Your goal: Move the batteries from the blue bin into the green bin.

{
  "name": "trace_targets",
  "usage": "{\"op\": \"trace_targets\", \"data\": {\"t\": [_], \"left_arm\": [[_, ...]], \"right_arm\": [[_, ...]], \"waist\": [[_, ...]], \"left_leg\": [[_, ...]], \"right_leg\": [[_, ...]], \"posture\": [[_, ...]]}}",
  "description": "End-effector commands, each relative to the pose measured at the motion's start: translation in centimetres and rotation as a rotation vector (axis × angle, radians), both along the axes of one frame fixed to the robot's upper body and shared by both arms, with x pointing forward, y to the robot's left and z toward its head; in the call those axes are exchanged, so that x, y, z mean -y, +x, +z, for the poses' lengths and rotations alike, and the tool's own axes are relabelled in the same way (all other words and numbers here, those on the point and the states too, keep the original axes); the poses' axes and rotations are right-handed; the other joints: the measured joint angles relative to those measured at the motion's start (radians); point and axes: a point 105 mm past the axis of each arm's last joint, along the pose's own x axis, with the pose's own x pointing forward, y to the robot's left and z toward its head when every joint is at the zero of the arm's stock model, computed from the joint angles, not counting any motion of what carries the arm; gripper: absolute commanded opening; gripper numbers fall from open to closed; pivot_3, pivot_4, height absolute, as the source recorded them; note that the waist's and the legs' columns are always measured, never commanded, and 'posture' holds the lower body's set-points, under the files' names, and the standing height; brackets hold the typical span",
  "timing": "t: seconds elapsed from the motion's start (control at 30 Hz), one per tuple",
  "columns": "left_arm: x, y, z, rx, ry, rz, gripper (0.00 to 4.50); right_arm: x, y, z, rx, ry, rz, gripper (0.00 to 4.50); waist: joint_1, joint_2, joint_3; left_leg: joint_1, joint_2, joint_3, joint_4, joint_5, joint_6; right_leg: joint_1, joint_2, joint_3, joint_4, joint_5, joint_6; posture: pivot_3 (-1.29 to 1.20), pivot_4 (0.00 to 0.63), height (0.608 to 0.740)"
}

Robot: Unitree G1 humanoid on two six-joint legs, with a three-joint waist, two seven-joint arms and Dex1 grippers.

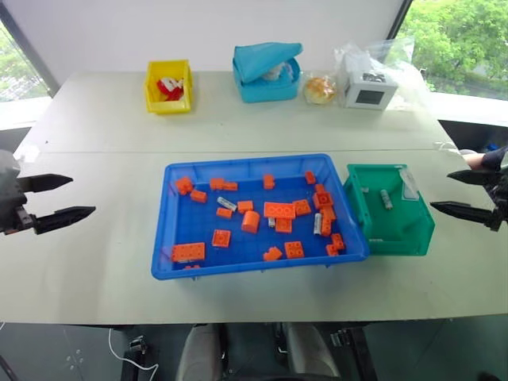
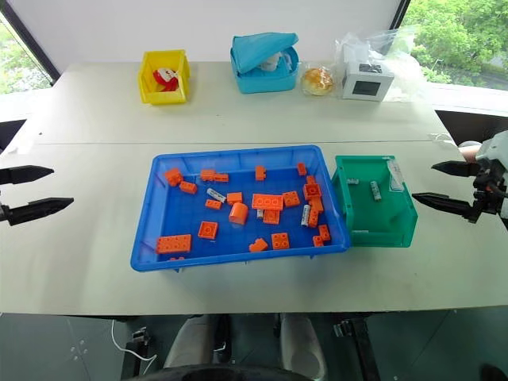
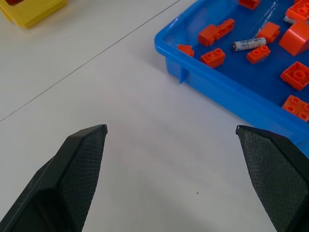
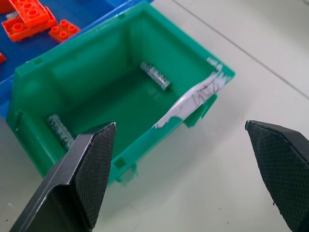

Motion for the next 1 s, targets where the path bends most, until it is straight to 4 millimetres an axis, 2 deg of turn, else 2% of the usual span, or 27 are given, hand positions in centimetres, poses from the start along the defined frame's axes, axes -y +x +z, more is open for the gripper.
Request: {"op": "trace_targets", "data": {"t": [0.03, 0.27, 0.43, 0.53, 0.87, 1.0], "left_arm": [[0.1, -0.3, 0.9, 0.047, 0.006, -0.016, 4.50], [0.6, 0.4, 0.9, 0.059, 0.010, -0.001, 4.50], [2.1, 0.1, 0.9, 0.037, -0.030, -0.058, 4.50], [2.2, 0.1, 0.8, 0.032, -0.028, -0.054, 4.50], [2.7, 0.6, 0.8, 0.052, -0.009, -0.068, 4.50], [3.7, 0.5, 1.1, 0.053, -0.014, -0.105, 4.50]], "right_arm": [[0.5, -0.1, 1.4, 0.043, -0.015, -0.006, 4.41], [1.2, 0.1, 1.1, 0.041, -0.042, -0.031, 4.41], [1.2, 0.1, 1.5, 0.030, -0.049, -0.016, 4.41], [1.3, 0.2, 1.7, 0.040, -0.055, -0.022, 3.60], [1.6, 0.8, 1.3, 0.052, -0.069, -0.040, 3.60], [0.3, 1.4, 2.2, 0.074, -0.079, 0.007, 3.60]], "waist": [[0.001, 0.000, 0.000], [0.001, 0.000, 0.000], [0.000, 0.000, 0.000], [0.000, 0.000, 0.000], [0.000, 0.000, 0.000], [0.000, 0.000, 0.000]], "left_leg": [[0.000, 0.000, 0.000, 0.000, 0.000, 0.000], [0.000, 0.000, 0.000, 0.000, 0.000, 0.000], [0.000, 0.000, 0.000, 0.000, 0.000, 0.000], [0.000, 0.000, 0.000, 0.000, 0.000, 0.000], [0.000, 0.000, 0.001, 0.001, 0.000, 0.000], [0.000, 0.000, 0.001, 0.001, 0.000, 0.000]], "right_leg": [[0.000, 0.000, 0.000, 0.000, 0.000, 0.000], [0.000, 0.000, 0.000, 0.000, 0.000, 0.000], [0.000, 0.000, 0.000, 0.001, 0.000, 0.000], [0.000, 0.001, 0.000, 0.001, 0.000, 0.000], [0.000, 0.001, 0.000, 0.001, 0.000, 0.000], [0.000, 0.001, 0.001, 0.002, 0.000, 0.000]], "posture": [[0.00, 0.150, 0.736], [0.00, 0.150, 0.736], [0.00, 0.150, 0.736], [0.00, 0.150, 0.736], [0.00, 0.150, 0.736], [0.00, 0.150, 0.736]]}}
